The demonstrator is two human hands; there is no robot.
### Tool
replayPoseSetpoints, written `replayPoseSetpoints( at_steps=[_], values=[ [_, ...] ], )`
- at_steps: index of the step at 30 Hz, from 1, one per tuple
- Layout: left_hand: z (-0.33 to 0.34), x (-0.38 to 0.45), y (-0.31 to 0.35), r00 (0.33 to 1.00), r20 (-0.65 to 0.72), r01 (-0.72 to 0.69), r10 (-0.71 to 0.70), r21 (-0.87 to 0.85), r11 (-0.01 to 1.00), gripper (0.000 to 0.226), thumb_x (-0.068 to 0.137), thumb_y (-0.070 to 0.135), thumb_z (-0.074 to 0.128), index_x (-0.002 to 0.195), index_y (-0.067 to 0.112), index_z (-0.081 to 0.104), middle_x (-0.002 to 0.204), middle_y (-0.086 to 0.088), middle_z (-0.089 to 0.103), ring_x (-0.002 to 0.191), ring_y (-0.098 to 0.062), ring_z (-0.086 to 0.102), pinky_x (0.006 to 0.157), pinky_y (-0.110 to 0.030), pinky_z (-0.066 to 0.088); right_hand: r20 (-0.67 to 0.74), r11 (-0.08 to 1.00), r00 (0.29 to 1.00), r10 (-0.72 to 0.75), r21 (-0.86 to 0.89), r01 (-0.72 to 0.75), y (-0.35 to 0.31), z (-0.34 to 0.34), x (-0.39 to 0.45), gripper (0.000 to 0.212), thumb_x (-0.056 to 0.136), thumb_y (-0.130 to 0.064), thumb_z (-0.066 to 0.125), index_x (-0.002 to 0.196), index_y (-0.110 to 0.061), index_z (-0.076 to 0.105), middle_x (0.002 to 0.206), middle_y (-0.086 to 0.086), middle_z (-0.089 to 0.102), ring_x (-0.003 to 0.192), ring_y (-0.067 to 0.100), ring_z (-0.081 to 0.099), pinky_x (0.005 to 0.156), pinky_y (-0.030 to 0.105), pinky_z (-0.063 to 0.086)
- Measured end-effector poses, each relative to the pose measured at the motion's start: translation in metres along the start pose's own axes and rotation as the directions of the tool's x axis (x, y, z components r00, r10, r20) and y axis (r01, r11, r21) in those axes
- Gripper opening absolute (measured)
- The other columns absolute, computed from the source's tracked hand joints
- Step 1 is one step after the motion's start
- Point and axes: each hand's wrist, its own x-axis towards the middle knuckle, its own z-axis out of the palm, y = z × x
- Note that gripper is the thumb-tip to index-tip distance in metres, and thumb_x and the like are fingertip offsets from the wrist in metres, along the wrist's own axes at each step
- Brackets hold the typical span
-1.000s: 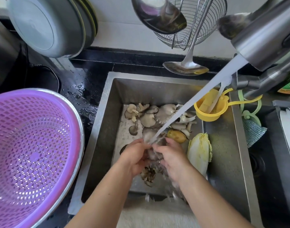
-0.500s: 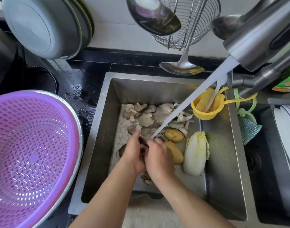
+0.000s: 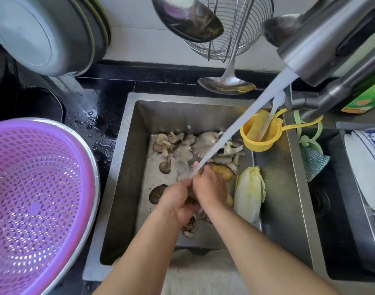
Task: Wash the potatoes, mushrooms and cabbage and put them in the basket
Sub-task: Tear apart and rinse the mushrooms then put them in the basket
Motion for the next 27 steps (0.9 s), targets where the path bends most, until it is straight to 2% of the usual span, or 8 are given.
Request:
replayPoseSetpoints(
  at_steps=[4,6,8,10,14,19,23,27],
  values=[
    [0.001,0.005,-0.004,0.975,-0.210,-0.059,0.074,0.077,0.995,0.013,0.096,0.001,0.064,0.106,-0.004,0.072,0.081,-0.015,0.072,0.069,-0.027,0.067,0.053,-0.032,0.058,-0.082,0.993,0.993,0.089,0.084,-0.082,-0.007,0.002,-0.013,0.035,0.103,-0.044,0.047,0.110,-0.012,0.060,0.112,0.011,0.066,0.100,0.033,0.063,0.070,0.035,0.041],
    [-0.007,0.013,-0.004,0.923,-0.322,-0.143,0.212,0.224,0.964,0.019,0.097,0.008,0.064,0.113,0.000,0.071,0.095,-0.016,0.076,0.083,-0.031,0.073,0.075,-0.041,0.065,0.009,0.985,0.999,0.037,0.168,-0.038,-0.009,0.000,-0.018,0.030,0.100,-0.046,0.055,0.097,-0.017,0.059,0.100,0.006,0.068,0.086,0.029,0.060,0.065,0.036,0.040],
    [-0.019,0.015,0.007,0.857,-0.378,-0.209,0.351,0.369,0.906,0.019,0.101,0.018,0.062,0.113,0.006,0.070,0.106,-0.013,0.074,0.097,-0.031,0.071,0.091,-0.041,0.060,0.192,0.956,0.980,-0.061,0.293,0.002,-0.005,-0.005,-0.020,0.016,0.099,-0.033,0.062,0.096,-0.017,0.065,0.091,0.003,0.069,0.079,0.026,0.061,0.069,0.043,0.050],
    [-0.034,0.017,0.018,0.865,-0.311,-0.244,0.394,0.424,0.872,0.013,0.103,0.022,0.062,0.108,0.012,0.070,0.100,-0.007,0.072,0.098,-0.028,0.069,0.088,-0.037,0.057,0.276,0.932,0.954,-0.119,0.363,0.011,0.001,-0.013,-0.021,0.008,0.097,-0.017,0.065,0.101,-0.017,0.072,0.089,0.004,0.073,0.070,0.016,0.062,0.073,0.043,0.059],
    [-0.052,0.015,0.023,0.951,-0.064,-0.234,0.304,0.495,0.837,0.033,0.096,0.029,0.071,0.128,0.024,0.063,0.122,-0.009,0.071,0.111,-0.028,0.070,0.101,-0.049,0.057,0.333,0.904,0.939,-0.089,0.423,-0.064,0.009,-0.020,-0.022,0.014,0.099,-0.006,0.061,0.094,-0.013,0.072,0.084,0.010,0.076,0.060,0.010,0.063,0.052,0.023,0.053],
    [-0.057,0.003,0.012,0.777,0.272,-0.506,0.568,0.807,0.305,0.028,0.098,0.017,0.064,0.120,0.031,0.074,0.149,0.005,0.048,0.142,-0.010,0.039,0.123,-0.033,0.030,0.407,0.799,0.911,-0.062,0.567,-0.199,0.013,-0.016,-0.027,0.021,0.103,-0.002,0.056,0.115,-0.003,0.073,0.086,0.008,0.078,0.072,0.015,0.074,0.066,0.026,0.061],
    [-0.061,0.001,0.007,0.605,0.496,-0.526,0.622,0.836,-0.156,0.024,0.096,0.033,0.070,0.120,0.032,0.073,0.130,0.013,0.064,0.129,-0.015,0.043,0.109,-0.034,0.031,0.466,0.778,0.878,-0.109,0.590,-0.216,0.009,-0.025,-0.032,0.023,0.105,-0.004,0.053,0.104,-0.014,0.073,0.092,0.008,0.077,0.080,0.016,0.076,0.071,0.027,0.063],
    [-0.055,0.000,0.018,0.514,0.592,-0.480,0.620,0.798,-0.365,0.015,0.096,0.038,0.070,0.110,0.035,0.076,0.102,0.018,0.070,0.104,-0.013,0.047,0.087,-0.029,0.026,0.313,0.966,0.918,-0.245,0.161,0.203,0.014,-0.028,-0.023,0.014,0.099,-0.018,0.061,0.099,-0.020,0.075,0.084,-0.004,0.075,0.079,0.017,0.072,0.077,0.040,0.062]
  ],
)
